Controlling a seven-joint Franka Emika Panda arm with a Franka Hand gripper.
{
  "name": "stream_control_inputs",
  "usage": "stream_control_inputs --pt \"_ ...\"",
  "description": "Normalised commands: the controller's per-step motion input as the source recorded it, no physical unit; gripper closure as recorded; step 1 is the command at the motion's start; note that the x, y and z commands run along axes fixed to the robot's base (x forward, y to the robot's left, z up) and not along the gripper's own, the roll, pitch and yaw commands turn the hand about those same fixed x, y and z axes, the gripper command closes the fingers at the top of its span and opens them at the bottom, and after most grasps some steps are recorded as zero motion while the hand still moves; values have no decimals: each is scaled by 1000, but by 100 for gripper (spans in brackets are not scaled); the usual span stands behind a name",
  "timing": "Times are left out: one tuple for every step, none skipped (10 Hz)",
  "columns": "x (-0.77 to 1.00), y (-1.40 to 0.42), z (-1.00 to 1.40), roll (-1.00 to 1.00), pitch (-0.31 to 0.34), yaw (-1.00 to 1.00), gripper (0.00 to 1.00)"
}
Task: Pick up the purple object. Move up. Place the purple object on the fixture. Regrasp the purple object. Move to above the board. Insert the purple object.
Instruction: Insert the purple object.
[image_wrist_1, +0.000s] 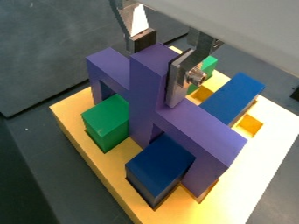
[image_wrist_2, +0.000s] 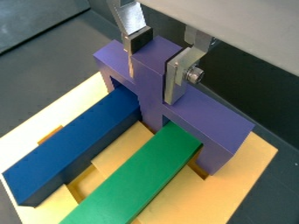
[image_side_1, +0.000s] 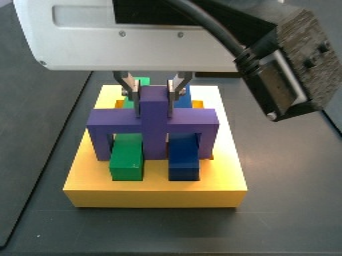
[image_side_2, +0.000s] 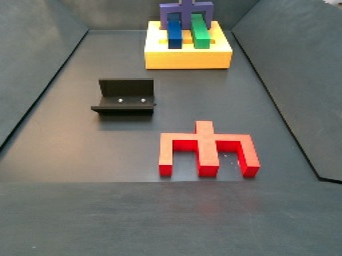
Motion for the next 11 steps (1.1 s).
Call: stream_control_inputs --pt "11 0 -66 -53 -3 0 100" --pt "106 -37 0 -50 0 -14 100" --pt "97 -154 0 -21 0 -111 100" --pt "77 -154 -20 0 0 -117 100" --pt "126 -11 -211 73 0 -157 100" --pt "94 0 -203 116 0 -171 100" --pt "0 0 -166 141 0 -157 100" --pt "0 6 -100 109 11 -57 100" --pt "-66 0 -6 69 6 0 100" --pt "-20 0 -3 26 0 3 100" --pt "0 43 0 30 0 160 100"
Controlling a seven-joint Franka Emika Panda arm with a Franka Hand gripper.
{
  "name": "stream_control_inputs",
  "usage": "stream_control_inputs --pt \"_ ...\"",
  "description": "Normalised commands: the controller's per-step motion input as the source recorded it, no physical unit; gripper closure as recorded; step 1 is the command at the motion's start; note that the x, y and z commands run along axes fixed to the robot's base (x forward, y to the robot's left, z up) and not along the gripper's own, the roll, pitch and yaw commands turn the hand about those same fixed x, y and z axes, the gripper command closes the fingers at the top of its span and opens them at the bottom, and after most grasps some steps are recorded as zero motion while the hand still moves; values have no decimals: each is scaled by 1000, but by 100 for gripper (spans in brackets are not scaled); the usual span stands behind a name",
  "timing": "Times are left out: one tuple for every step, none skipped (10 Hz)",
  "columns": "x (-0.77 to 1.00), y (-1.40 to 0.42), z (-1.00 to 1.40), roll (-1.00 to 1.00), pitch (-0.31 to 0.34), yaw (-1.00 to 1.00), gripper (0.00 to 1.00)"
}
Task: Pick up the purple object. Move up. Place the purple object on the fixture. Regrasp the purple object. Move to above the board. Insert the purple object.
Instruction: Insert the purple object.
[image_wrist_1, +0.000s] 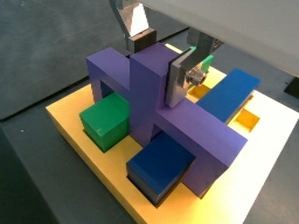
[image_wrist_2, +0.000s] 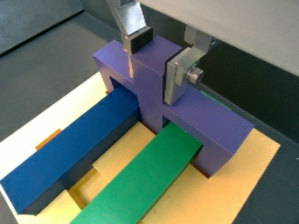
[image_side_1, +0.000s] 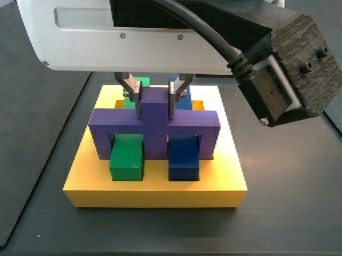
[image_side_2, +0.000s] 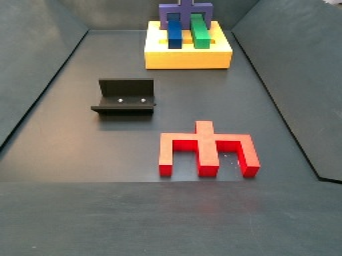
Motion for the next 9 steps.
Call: stream_control_inputs --pt "-54 0 0 40 0 151 100" --pt "0 0 -114 29 0 131 100" --pt "0 0 -271 36 -19 91 100" --pt "23 0 -457 61 -37 57 100" --pt "94 -34 -431 74 -10 20 100" --pt "71 -46 -411 37 -11 26 100" --pt "0 -17 -297 0 -30 49 100" --pt "74 -43 -129 0 0 0 100" --pt "0 23 -103 0 0 -171 100"
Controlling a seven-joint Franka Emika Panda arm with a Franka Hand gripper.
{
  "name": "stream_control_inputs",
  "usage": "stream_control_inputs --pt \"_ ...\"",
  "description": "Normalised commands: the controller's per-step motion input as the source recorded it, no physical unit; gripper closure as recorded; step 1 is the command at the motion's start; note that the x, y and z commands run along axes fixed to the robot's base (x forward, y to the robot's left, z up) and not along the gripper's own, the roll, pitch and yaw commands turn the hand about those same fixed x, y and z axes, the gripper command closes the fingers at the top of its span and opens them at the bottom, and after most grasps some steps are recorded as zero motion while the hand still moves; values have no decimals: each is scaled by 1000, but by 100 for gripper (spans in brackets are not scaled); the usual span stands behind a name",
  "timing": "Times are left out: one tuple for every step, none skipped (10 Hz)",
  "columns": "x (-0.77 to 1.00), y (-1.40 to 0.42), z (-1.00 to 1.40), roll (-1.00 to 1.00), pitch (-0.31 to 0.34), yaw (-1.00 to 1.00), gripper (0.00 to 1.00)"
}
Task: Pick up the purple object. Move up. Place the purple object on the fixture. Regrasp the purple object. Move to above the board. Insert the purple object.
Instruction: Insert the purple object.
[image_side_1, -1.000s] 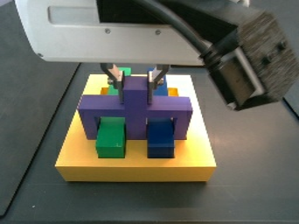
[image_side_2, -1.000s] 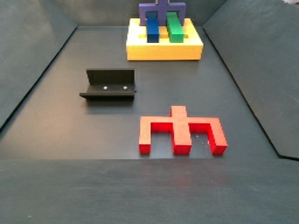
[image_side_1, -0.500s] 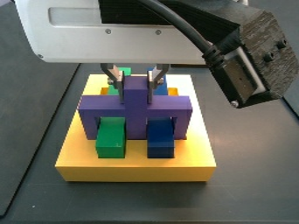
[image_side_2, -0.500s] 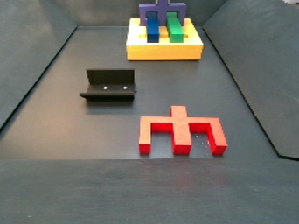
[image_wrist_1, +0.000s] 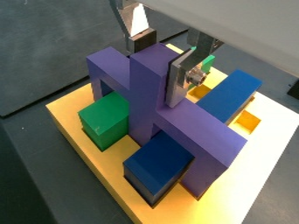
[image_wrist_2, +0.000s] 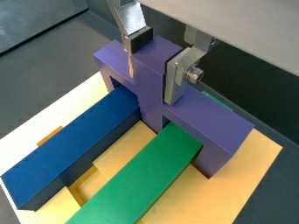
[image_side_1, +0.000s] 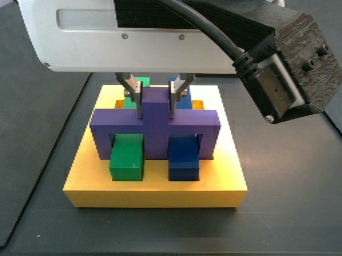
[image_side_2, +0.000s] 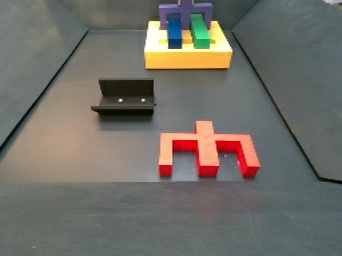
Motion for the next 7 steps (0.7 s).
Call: stream_control_inputs --pt "263 0 -80 16 67 -180 100" --pt "109 0 -131 77 41 -143 100" --pt "54 0 0 59 70 0 100" --pt "0 0 -43 0 0 0 100" --pt "-97 0 -391 -24 -107 0 100" --pt "-237 -9 -737 0 -241 0 100" --pt "-217 -31 -774 0 -250 0 100"
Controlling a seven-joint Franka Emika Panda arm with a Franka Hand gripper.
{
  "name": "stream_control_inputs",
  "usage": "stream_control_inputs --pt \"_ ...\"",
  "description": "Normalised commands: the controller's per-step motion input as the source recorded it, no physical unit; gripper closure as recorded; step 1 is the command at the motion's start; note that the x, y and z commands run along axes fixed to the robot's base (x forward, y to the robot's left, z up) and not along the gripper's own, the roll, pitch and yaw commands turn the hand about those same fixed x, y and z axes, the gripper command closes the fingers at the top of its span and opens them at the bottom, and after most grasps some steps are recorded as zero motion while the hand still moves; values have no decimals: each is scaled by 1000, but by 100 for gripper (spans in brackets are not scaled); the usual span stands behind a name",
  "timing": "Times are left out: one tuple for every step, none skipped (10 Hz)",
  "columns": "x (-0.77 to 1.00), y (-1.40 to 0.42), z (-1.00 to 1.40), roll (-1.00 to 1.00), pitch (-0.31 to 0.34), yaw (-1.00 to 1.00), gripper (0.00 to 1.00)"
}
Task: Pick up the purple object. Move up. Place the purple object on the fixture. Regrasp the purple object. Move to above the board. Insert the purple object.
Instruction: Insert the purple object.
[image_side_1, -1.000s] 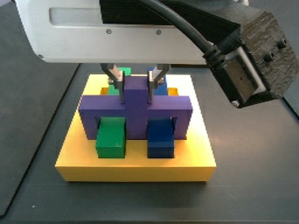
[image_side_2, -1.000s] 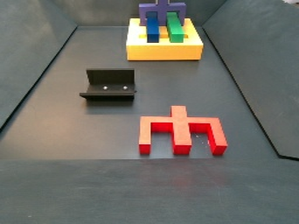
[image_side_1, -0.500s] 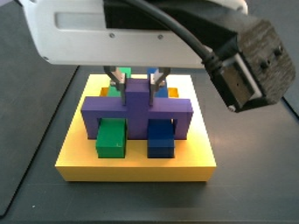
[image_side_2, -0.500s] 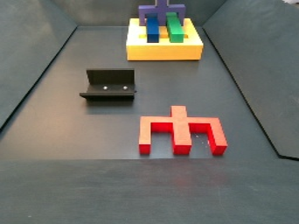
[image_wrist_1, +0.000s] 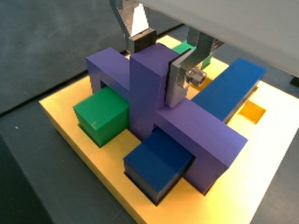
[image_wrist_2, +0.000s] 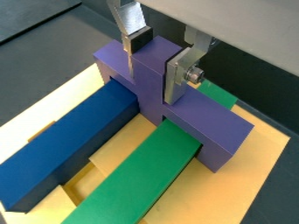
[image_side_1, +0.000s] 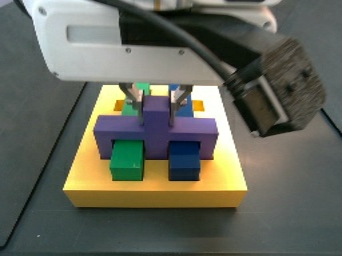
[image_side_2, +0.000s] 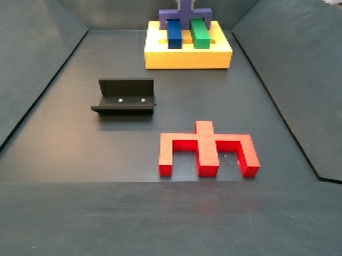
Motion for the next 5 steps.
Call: stream_control_inputs --pt "-174 -14 -769 0 -254 0 100" --pt "-226 0 -831 34 -229 0 100" --pt "-243 0 -866 69 -213 0 100" --pt "0 0 0 0 14 0 100" --pt "0 0 0 0 0 0 100"
